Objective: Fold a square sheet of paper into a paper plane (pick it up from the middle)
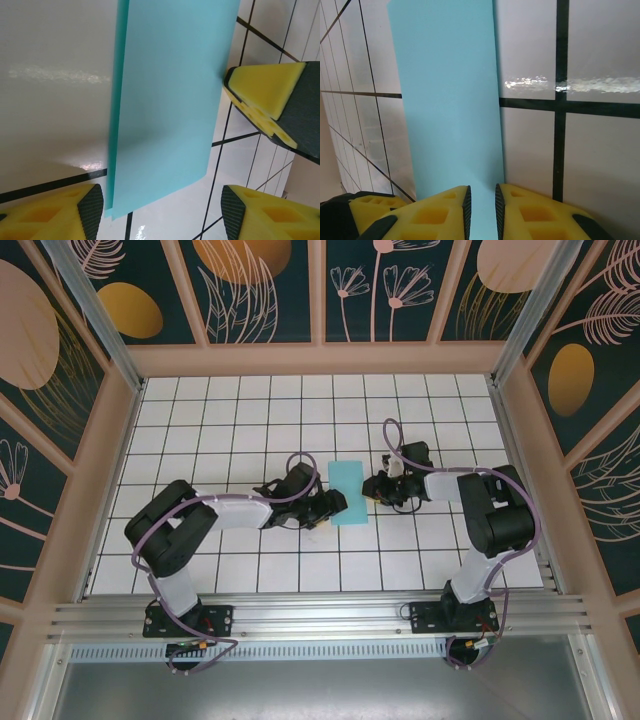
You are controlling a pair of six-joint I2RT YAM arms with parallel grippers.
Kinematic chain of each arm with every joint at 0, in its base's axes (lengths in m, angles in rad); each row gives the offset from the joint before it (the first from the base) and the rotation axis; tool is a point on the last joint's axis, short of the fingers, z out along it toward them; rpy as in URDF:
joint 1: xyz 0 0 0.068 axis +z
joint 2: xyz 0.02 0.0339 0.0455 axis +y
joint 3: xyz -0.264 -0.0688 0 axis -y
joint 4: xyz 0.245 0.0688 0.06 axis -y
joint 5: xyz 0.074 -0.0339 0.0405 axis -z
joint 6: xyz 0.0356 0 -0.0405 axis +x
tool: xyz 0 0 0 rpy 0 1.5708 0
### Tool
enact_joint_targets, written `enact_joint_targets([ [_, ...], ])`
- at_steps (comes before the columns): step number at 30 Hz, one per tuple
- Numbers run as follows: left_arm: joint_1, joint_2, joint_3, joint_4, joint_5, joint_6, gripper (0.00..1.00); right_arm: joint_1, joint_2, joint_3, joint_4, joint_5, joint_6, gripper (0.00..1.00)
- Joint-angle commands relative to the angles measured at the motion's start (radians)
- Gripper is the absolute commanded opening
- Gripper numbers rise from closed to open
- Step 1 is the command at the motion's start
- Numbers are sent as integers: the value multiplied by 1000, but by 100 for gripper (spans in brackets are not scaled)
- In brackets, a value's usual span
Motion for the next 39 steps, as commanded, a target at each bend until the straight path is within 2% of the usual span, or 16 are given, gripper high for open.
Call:
enact_joint_targets([
  [1,-13,29,34,12,17,-14,66,-9,19,-36,-51,42,2,25],
  [16,-26,57,86,-70,-12,6,66,-10,20,-40,-50,40,0,25],
  [39,-26,101,145,59,-12,46,73,-12,21,-47,-47,31,-4,24],
])
